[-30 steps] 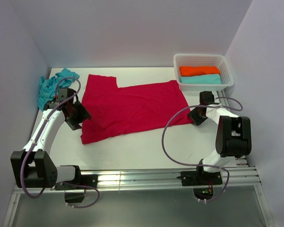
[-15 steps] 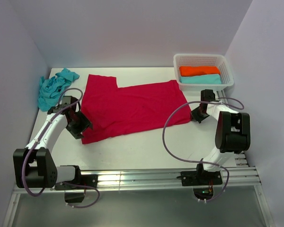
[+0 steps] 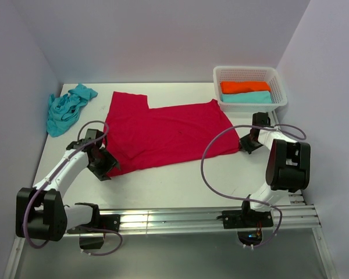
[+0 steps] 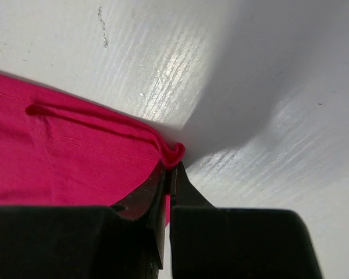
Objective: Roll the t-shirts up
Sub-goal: Fold the tshirt
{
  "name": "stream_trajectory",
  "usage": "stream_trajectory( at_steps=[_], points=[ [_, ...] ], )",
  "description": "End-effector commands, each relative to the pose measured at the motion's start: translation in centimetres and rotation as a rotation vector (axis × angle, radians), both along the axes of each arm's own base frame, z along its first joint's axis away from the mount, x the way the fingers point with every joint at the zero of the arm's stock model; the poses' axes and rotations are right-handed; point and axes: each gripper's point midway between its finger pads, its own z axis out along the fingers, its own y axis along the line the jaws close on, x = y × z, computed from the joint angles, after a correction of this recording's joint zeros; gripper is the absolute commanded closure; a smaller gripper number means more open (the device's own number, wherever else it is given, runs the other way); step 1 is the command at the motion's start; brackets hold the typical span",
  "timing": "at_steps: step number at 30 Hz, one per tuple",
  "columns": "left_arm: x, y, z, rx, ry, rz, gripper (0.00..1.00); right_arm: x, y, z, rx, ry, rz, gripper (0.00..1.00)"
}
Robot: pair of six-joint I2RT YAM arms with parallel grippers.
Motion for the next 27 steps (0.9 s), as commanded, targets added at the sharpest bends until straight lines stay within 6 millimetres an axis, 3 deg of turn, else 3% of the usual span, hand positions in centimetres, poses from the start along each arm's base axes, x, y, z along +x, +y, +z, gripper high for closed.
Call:
stream_trajectory(
  at_steps=[1, 8, 17, 23, 27],
  points=[
    [0.5, 1.0, 0.5, 0.050, -0.067, 0.085, 0.43, -3.6, -1.4, -1.3, -0.058, 0.114, -0.023, 1.00],
    [0.1, 3.1, -0.3, 0.136, -0.121, 0.233, 0.46, -4.3, -1.1, -1.1, -0.031, 0.086, -0.030, 1.00],
    [2.7, 3.4, -2.1, 0.148, -0.175, 0.286, 0.46, -4.4, -1.3, -0.5, -0.038, 0.078, -0.008, 1.00],
    [2.3, 3.3, -3.8, 0.151, -0.128, 0.292, 0.49, -4.0, -1.5, 0.4, -0.048, 0.067, -0.004, 1.00],
    [1.7, 3.4, -4.1, 0.158, -0.128, 0.302, 0.58, -4.1, -1.6, 0.5, -0.050, 0.069, -0.002, 1.00]
  ],
)
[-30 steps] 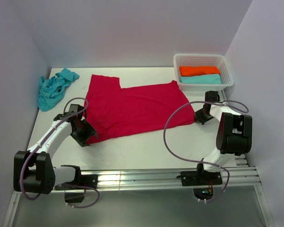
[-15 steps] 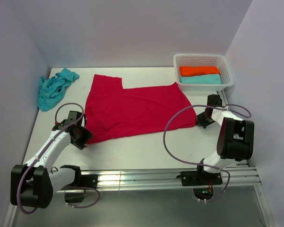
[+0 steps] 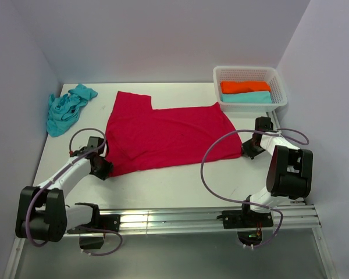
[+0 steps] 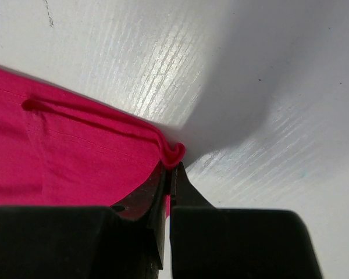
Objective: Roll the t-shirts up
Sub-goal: Fold the tshirt
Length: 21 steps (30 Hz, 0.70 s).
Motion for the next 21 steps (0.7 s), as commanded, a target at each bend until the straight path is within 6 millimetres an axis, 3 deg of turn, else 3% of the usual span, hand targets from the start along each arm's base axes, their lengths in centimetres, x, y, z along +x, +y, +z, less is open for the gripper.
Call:
stream_trajectory(
  at_steps=[1, 5, 9, 15, 16, 17, 18, 19, 21],
  points=[
    [-0.1, 0.4, -0.6, 0.023, -0.023, 0.034, 0.73, -1.3, -1.0, 0.4, -0.042, 0.044, -0.007, 1.00],
    [-0.4, 0.8, -1.0, 0.052, 0.012, 0.021, 1.00, -2.1, -1.1, 0.2, -0.048, 0.072, -0.010, 1.00],
    [-0.1, 1.4, -0.5, 0.105, 0.057, -0.022, 1.00, -3.9, -1.1, 0.2, -0.058, 0.150, 0.010, 1.00],
    [1.3, 0.8, 1.2, 0.086, 0.042, -0.077, 1.00, -4.9, -1.5, 0.3, -0.074, 0.241, 0.034, 1.00],
    [2.6, 0.5, 2.3, 0.080, 0.025, -0.089, 1.00, -4.1, -1.6, 0.9, -0.072, 0.226, 0.037, 1.00],
    [2.7, 0.5, 2.9, 0.081, 0.045, -0.090, 1.00, -3.5, -1.5, 1.3, -0.063, 0.215, 0.041, 1.00],
    [4.8, 0.1, 5.0, 0.078, -0.003, -0.098, 1.00, -2.9, -1.1, 2.1, -0.040, 0.199, 0.057, 1.00],
    [5.7, 0.1, 6.3, 0.079, -0.026, -0.098, 0.99, -0.9, -1.4, 4.0, -0.048, 0.139, 0.056, 1.00],
    [6.9, 0.4, 9.2, 0.098, -0.066, -0.093, 1.00, 0.5, -1.8, 6.6, -0.059, 0.081, 0.046, 1.00]
  ],
)
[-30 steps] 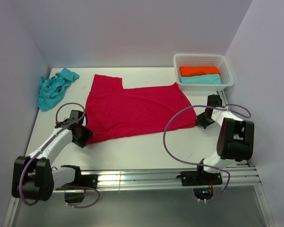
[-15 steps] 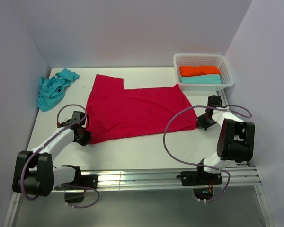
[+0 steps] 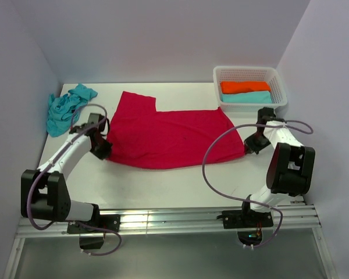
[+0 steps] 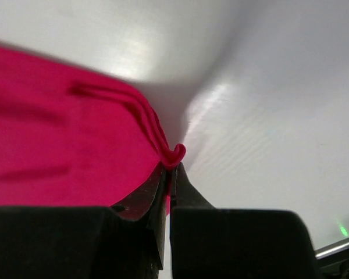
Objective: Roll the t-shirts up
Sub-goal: Fold the tshirt
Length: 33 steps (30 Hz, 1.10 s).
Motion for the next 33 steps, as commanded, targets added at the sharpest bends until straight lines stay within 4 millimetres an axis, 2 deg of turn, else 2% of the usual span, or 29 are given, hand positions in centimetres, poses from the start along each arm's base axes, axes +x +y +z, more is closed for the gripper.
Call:
stream_trajectory(
  at_steps=[1, 3, 4, 5, 6, 7, 9, 10, 12, 13, 17, 24, 33],
  points=[
    [4.4, 0.6, 8.2, 0.036, -0.180, -0.010, 1.00, 4.0, -1.8, 6.9, -0.070, -0.171, -0.005, 1.00],
    [4.7, 1.3, 10.5, 0.059, -0.212, 0.006, 1.00, 4.3, -2.4, 8.6, -0.092, -0.212, -0.017, 1.00],
    [4.7, 1.3, 11.3, 0.049, -0.236, 0.005, 1.00, 3.7, -2.4, 8.5, -0.092, -0.204, -0.022, 1.00],
    [4.3, 1.2, 10.8, 0.039, -0.231, -0.002, 1.00, 2.9, -2.4, 7.6, -0.082, -0.177, -0.020, 1.00],
    [4.0, 0.9, 9.9, 0.011, -0.222, -0.007, 1.00, 2.5, -2.3, 6.5, -0.077, -0.163, -0.010, 1.00],
    [2.1, 0.8, 6.9, 0.000, -0.151, -0.008, 1.00, 0.5, -1.7, 3.8, -0.054, -0.087, -0.004, 1.00],
    [0.4, 0.3, 4.4, -0.037, -0.097, -0.010, 1.00, -0.8, -1.2, 1.4, -0.024, -0.041, 0.006, 1.00],
    [-0.9, 0.3, 3.0, -0.042, -0.077, -0.007, 1.00, -2.1, -0.8, -0.1, -0.008, 0.009, 0.012, 1.00],
    [-1.9, 0.4, 2.8, -0.043, -0.098, -0.003, 1.00, -2.9, -0.8, -0.9, -0.016, 0.030, 0.017, 1.00],
    [-3.0, 0.5, 1.7, -0.037, -0.072, -0.005, 1.00, -3.5, -0.7, -1.3, -0.019, 0.038, 0.018, 1.00],
    [-4.9, 1.0, 0.6, -0.020, -0.033, -0.012, 1.00, -3.9, -0.8, -1.6, -0.026, 0.040, 0.016, 1.00],
    [-5.7, 0.6, -0.6, -0.040, 0.007, -0.014, 1.00, -5.1, -0.9, -2.0, -0.042, 0.080, 0.011, 1.00],
    [-9.1, 0.4, -2.3, -0.064, 0.136, 0.030, 1.00, -10.0, -1.2, -3.1, -0.089, 0.229, -0.019, 1.00]
  ],
)
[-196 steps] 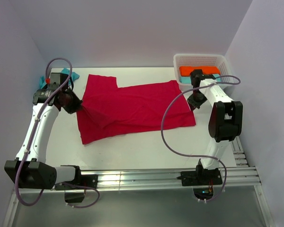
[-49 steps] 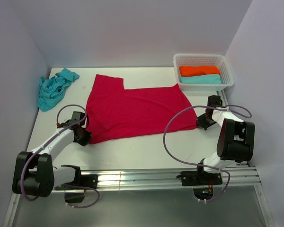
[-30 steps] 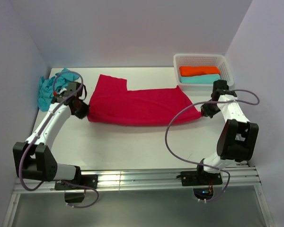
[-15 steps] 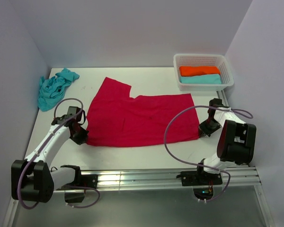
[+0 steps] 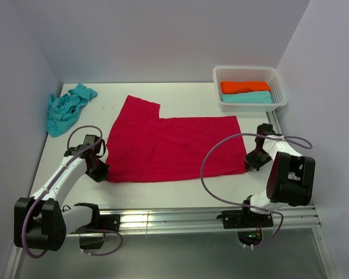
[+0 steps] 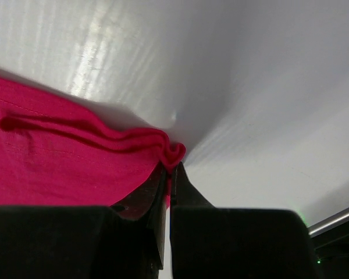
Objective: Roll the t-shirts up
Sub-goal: Fold the tshirt
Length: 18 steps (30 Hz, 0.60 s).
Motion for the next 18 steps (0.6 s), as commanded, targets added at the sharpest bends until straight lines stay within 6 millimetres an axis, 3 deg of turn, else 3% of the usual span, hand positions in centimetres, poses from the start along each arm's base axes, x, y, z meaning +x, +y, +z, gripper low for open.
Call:
stream_trajectory(
  at_steps=[1, 4, 5, 9, 15, 17, 18],
  points=[
    [-2.1, -0.2, -0.9, -0.017, 0.085, 0.022, 1.00, -5.0, -1.1, -0.9, -0.080, 0.158, -0.033, 1.00],
    [-2.5, 0.0, -0.9, -0.007, 0.098, 0.022, 1.00, -5.4, -1.2, 0.1, -0.101, 0.161, -0.062, 1.00],
    [-2.7, 0.2, -0.8, 0.005, 0.109, 0.024, 1.00, -6.3, -1.2, 0.4, -0.108, 0.196, -0.092, 1.00],
    [-2.0, 0.7, -0.1, 0.034, 0.096, 0.032, 1.00, -7.7, -1.1, 1.2, -0.120, 0.224, -0.120, 1.00],
    [-1.6, 0.1, -1.0, 0.004, 0.118, 0.022, 1.00, -7.4, -0.5, 1.7, -0.101, 0.133, -0.123, 1.00],
    [-1.6, 0.0, -0.9, -0.004, 0.120, 0.013, 0.97, -7.5, -0.4, 1.9, -0.091, 0.145, -0.097, 0.86],
    [-1.3, 0.0, -0.5, -0.007, 0.108, 0.003, 0.93, -7.4, -0.4, 2.1, -0.090, 0.143, -0.091, 0.75]
  ],
)
